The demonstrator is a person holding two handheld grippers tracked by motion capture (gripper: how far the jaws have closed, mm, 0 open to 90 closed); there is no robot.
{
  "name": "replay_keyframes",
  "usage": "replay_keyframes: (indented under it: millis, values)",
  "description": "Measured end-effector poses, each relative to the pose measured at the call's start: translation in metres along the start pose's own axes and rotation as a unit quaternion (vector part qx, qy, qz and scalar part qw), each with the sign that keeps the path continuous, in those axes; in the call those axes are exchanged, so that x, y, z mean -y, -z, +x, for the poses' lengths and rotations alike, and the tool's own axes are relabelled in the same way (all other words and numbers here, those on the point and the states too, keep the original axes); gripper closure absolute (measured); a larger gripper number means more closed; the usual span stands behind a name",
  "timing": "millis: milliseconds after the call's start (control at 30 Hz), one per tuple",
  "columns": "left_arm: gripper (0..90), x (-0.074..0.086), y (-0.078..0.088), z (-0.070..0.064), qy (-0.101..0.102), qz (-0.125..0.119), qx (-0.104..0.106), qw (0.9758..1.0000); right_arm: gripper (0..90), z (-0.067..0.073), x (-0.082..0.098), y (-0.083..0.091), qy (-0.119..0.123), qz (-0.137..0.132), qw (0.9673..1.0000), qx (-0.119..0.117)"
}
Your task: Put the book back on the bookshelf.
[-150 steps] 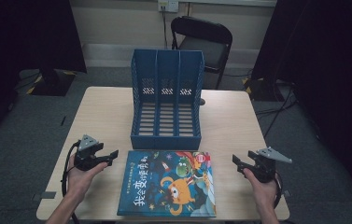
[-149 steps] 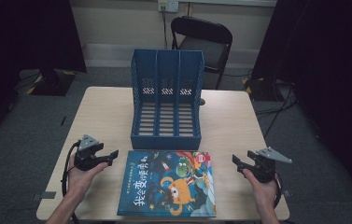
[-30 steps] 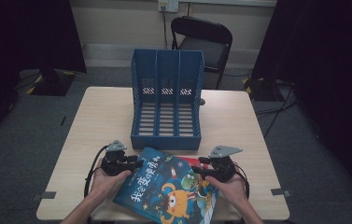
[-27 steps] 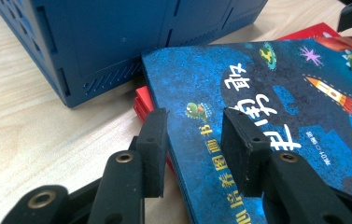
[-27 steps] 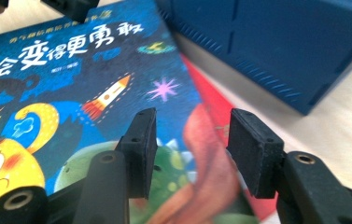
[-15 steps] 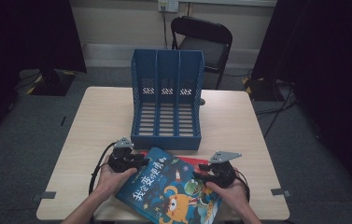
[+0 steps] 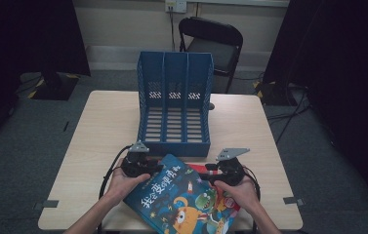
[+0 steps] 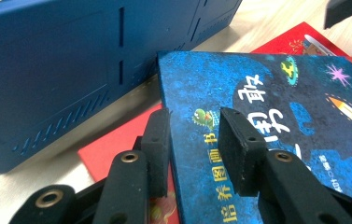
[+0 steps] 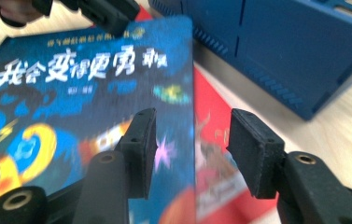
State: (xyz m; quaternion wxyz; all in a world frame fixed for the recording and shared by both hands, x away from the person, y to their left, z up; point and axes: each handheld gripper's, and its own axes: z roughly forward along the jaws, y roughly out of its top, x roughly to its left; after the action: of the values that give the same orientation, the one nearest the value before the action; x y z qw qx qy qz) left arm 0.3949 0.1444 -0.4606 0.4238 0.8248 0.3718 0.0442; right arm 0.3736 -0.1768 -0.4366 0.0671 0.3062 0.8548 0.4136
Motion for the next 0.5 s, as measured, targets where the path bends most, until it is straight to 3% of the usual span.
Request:
replay_keyframes:
  millis: [167, 300, 367, 500]
  values:
    - [65.6, -0.003, -0.006, -0.001, 0.001, -0.005, 0.01, 0.9999, 51.8, 0.004, -0.004, -0.016, 0.015, 0.014, 0.9997, -0.013]
    - [65.9, -0.006, -0.011, -0.004, -0.006, -0.005, 0.021, 0.9998, 46.4, 0.008, -0.008, -0.023, 0.022, 0.017, 0.9996, -0.004]
    - [66.1, -0.007, -0.012, -0.004, -0.007, -0.006, 0.02, 0.9998, 46.7, 0.008, -0.01, -0.025, 0.019, 0.013, 0.9995, -0.021]
    - [66.2, -0.007, -0.014, -0.005, -0.002, -0.009, 0.023, 0.9997, 46.3, 0.01, -0.01, -0.029, 0.024, 0.016, 0.9992, -0.028]
